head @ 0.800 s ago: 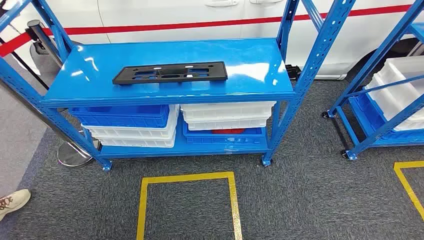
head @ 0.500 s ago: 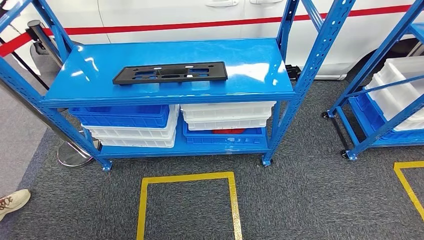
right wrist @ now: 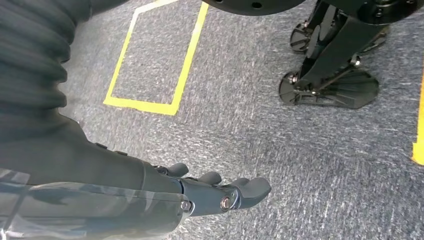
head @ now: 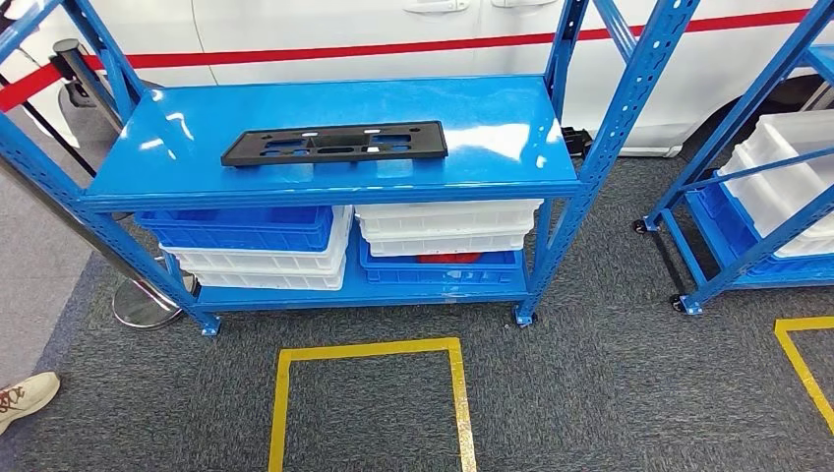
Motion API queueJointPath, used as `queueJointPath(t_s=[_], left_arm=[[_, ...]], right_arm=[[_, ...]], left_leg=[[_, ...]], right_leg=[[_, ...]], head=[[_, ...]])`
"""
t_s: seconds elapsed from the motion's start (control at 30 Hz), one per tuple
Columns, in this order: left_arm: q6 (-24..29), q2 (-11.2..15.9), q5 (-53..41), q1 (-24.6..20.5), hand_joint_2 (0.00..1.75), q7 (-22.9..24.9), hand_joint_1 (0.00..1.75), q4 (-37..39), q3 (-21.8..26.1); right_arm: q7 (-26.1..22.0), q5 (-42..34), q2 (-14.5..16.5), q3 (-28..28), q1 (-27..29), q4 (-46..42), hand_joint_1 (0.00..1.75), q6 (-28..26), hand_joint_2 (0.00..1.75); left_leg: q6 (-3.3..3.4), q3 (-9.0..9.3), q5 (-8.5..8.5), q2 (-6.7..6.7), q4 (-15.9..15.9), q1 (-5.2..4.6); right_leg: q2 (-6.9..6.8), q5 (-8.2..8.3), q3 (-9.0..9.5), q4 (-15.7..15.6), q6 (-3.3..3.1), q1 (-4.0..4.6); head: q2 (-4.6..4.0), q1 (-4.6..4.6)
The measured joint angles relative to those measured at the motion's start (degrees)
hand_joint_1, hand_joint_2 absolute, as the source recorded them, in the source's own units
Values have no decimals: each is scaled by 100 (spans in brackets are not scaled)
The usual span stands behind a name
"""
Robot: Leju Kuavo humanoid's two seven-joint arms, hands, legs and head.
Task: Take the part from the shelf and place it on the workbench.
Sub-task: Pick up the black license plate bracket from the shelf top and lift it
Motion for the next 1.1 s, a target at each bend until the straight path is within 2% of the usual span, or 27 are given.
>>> queueJointPath(t_s=[0.13,0.17,0.2,0.27,0.3,0.33,0.47,0.57,0.7,0.8,0.87,0.93,1.0,1.03,1.07,1.1], left_arm=[[32,2,160,-102,175,-53,0,124,69],[40,2,198,-128,175,-63,0,155,87],[48,2,233,-155,131,-72,0,188,107],[59,2,302,-206,44,-93,0,252,142],[61,2,332,-229,0,-107,0,282,153],[62,2,358,-251,0,-124,0,309,161],[63,2,396,-325,0,-184,0,386,170],[63,2,401,-374,0,-234,0,425,171],[63,7,401,-393,0,-288,0,455,179],[63,11,401,-404,0,-310,0,476,183],[63,9,401,-413,0,-330,0,479,185],[63,6,401,-417,0,-342,0,482,186],[66,7,401,-417,0,-345,0,486,189],[68,7,401,-417,0,-346,0,489,191],[69,5,401,-417,0,-348,0,493,195],[69,1,401,-417,0,-349,0,498,200]], right_arm=[[-106,676,79,-563,-131,121,0,109,175],[-131,839,98,-700,-163,151,0,134,131],[-157,997,116,-832,-194,179,0,159,87],[-235,1318,155,-1104,-261,239,0,221,87],[-304,1465,177,-1236,-296,266,0,262,131],[-405,1595,201,-1363,-333,291,0,307,175],[-1006,1903,314,-1691,-542,344,0,520,0],[-1511,1897,426,-1724,-750,301,0,723,0],[-1911,1511,511,-1424,-852,-59,0,953,0],[-2062,1178,521,-1164,-866,-476,0,1047,0],[-2147,976,511,-1024,-887,-797,0,1100,0],[-2225,777,496,-879,-908,-1144,0,1158,0],[-2293,595,487,-720,-919,-1476,0,1216,0],[-2325,510,483,-637,-918,-1644,0,1245,0],[-2361,422,480,-549,-918,-1823,0,1274,0],[-2397,329,478,-451,-924,-2021,0,1305,0]], left_leg=[[0,2,0,0,0,0],[0,3,0,0,0,0],[0,4,0,0,0,0],[0,4,0,0,0,0],[0,4,0,0,0,0],[0,3,0,0,0,0],[0,-6,0,0,10,-9],[4,-8,-1,-1,29,-24],[31,-19,-9,-2,56,-33],[82,-29,-2,-1,60,-36],[131,14,45,13,-15,4],[171,53,86,36,-78,42],[186,53,84,50,-77,45],[184,55,77,52,-72,47],[176,60,65,48,-63,51],[160,70,47,40,-47,57]], right_leg=[[0,0,0,0,0,0],[0,0,0,0,0,0],[0,0,0,0,0,0],[0,0,0,0,0,0],[0,0,0,0,0,0],[0,0,0,0,0,0],[1,3,0,-1,3,-3],[-1,6,0,-2,9,-6],[-4,11,-1,-2,28,-12],[-1,22,1,-16,74,-17],[-14,-30,-19,54,119,-9],[-33,-285,-234,504,153,-5],[-40,-595,-636,1247,176,-18],[-44,-642,-791,1507,188,-29],[-48,-564,-848,1555,200,-43],[-51,-375,-790,1375,211,-57]], head=[[0,0],[0,0],[0,0],[0,0],[0,0],[0,0],[-1,-1],[0,0],[0,0],[0,0],[0,5],[0,15],[0,19],[0,19],[0,19],[0,20]])
